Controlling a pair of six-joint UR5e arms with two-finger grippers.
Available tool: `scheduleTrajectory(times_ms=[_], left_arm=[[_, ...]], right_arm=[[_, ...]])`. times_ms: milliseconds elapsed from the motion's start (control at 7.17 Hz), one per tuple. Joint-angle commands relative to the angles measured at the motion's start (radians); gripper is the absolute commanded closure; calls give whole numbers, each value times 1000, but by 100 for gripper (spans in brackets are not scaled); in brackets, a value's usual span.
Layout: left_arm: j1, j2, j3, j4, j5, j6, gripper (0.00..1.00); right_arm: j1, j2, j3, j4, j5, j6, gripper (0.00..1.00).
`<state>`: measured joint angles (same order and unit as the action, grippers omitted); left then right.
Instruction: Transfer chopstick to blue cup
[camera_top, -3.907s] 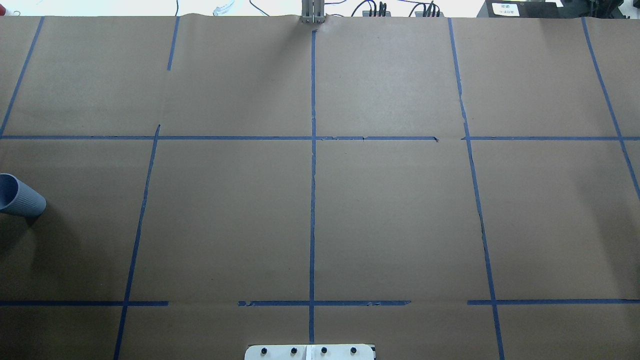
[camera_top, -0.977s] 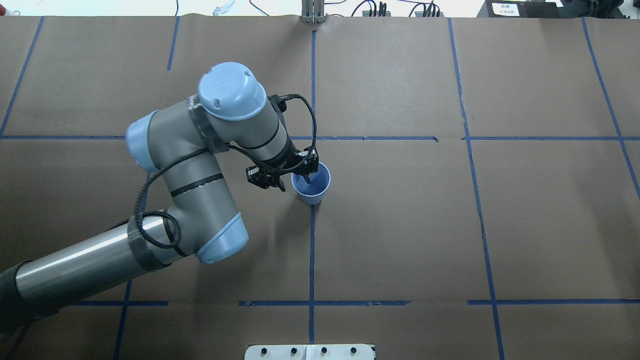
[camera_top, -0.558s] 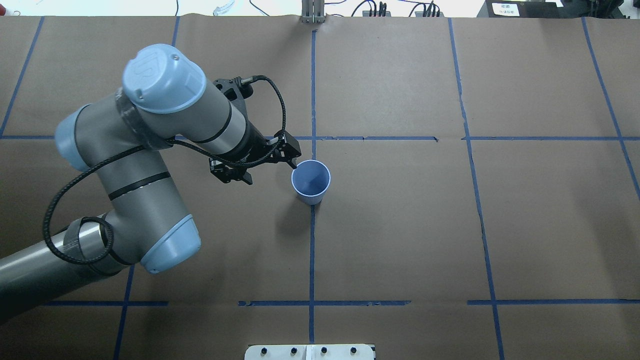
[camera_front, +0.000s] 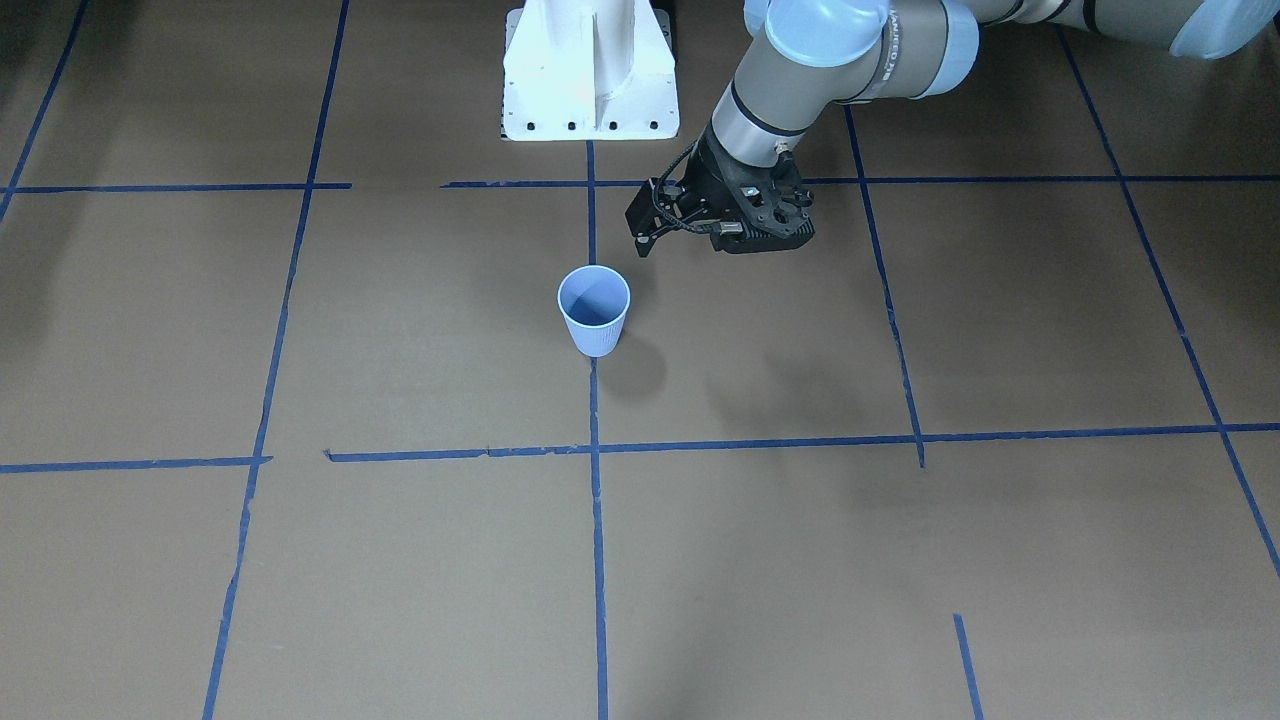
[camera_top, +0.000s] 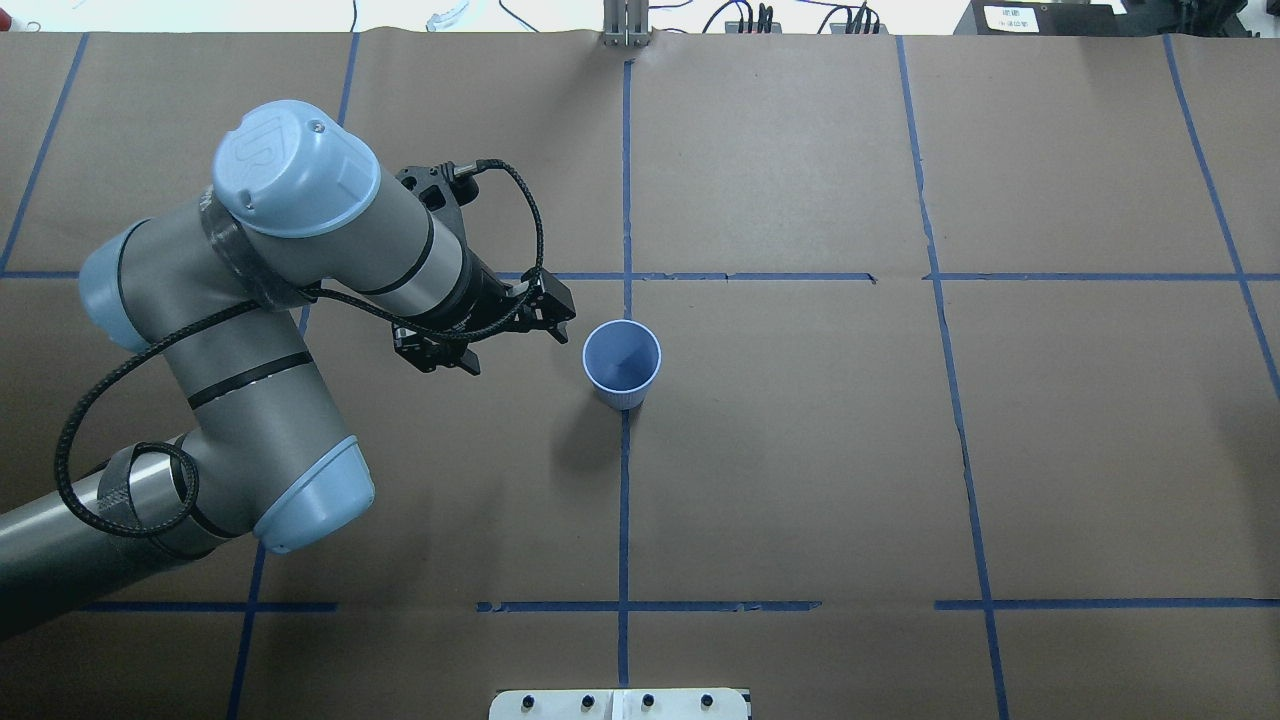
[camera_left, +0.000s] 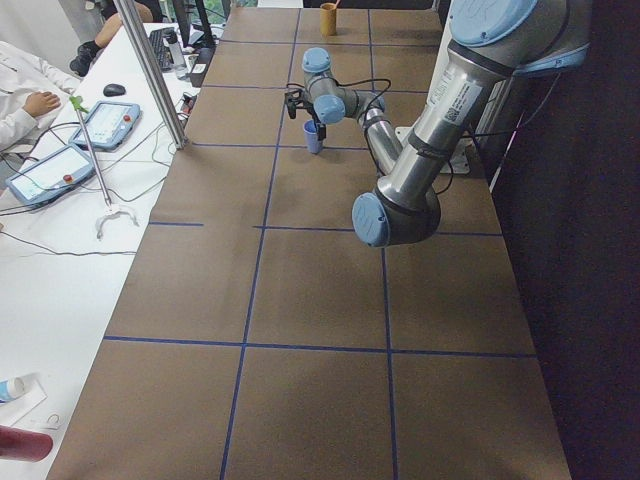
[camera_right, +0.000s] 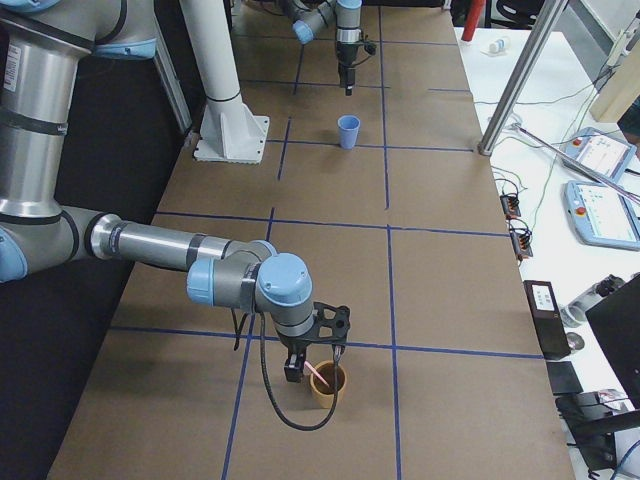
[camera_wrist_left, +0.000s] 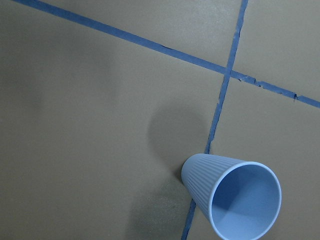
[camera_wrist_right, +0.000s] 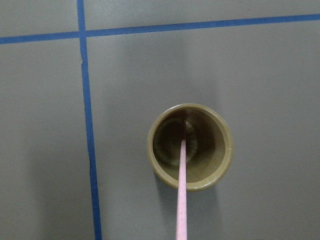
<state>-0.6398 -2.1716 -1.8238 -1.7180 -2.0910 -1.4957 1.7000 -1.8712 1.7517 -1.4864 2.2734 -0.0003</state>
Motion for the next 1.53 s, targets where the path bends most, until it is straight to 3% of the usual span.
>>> scheduleTrajectory(times_ms=[0, 977, 1116, 1256, 1395], left_arm=[[0, 1, 0, 0, 0, 0, 0], [0, 32, -23, -5, 8, 0, 0], [0, 33, -23, -5, 8, 2, 0], [0, 33, -23, -5, 8, 2, 0], [0, 35, -23, -5, 6, 2, 0]], right_arm=[[0, 4, -29, 0, 1, 3, 5], [-8, 52, -118, -5, 89, 10, 26], [-8, 50, -120, -5, 90, 10, 44], [-9, 50, -121, -5, 90, 8, 88], [-10, 50, -121, -3, 89, 8, 100]])
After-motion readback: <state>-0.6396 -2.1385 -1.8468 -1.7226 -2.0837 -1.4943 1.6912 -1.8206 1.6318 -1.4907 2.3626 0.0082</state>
